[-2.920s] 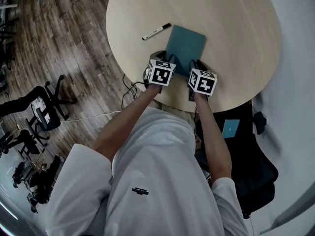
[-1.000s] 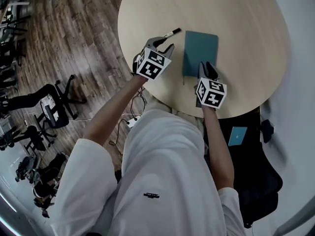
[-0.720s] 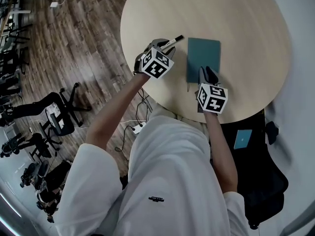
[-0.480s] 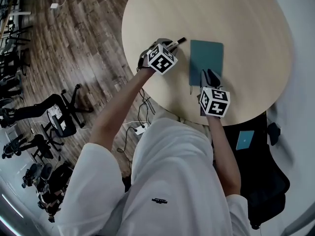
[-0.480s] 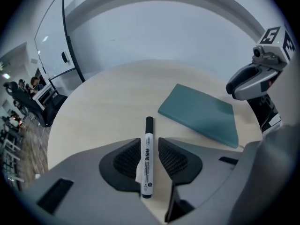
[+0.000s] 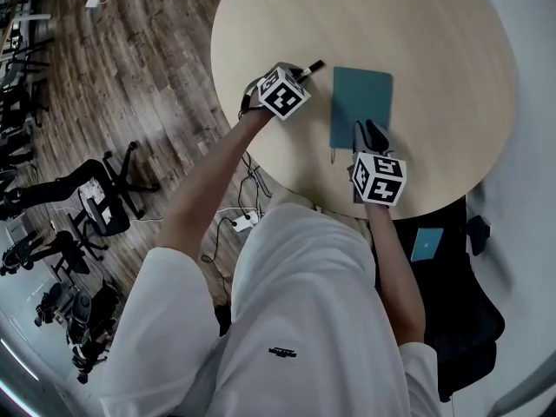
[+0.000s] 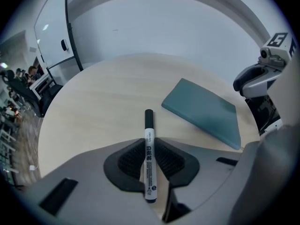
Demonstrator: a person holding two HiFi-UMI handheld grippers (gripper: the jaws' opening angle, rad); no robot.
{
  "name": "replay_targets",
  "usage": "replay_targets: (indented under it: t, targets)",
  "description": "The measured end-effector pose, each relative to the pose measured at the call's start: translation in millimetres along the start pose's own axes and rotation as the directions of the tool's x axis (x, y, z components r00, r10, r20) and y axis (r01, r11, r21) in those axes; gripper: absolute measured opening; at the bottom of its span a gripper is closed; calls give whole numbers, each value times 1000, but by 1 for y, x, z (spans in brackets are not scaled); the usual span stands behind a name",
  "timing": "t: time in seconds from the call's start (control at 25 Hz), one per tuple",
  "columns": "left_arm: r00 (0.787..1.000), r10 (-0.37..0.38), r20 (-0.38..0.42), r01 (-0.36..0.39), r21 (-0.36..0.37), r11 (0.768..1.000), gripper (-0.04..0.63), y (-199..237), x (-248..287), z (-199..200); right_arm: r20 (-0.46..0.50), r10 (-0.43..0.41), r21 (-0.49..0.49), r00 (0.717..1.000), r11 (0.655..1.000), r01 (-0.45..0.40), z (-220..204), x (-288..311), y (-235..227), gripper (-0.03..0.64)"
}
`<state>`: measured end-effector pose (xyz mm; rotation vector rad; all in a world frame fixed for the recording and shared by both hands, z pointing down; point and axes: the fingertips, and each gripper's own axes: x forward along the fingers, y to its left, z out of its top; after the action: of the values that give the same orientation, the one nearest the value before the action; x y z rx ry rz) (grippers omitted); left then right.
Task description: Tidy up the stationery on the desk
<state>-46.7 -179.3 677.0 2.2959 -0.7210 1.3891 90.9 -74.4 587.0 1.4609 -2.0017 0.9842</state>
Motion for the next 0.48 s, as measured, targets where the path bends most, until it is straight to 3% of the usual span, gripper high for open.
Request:
replay_targets:
  t: [0.24,0.48]
  targets:
    - [1000,0,26,3,-100,995,75,-5,-6,2,12,6,10,1000,1000,-6,2,-3,-5,115]
    - [996,19,90,4,-243,970,75,-13,-23,10,21,10,4,1000,1000,-11,4,-8,-9,114]
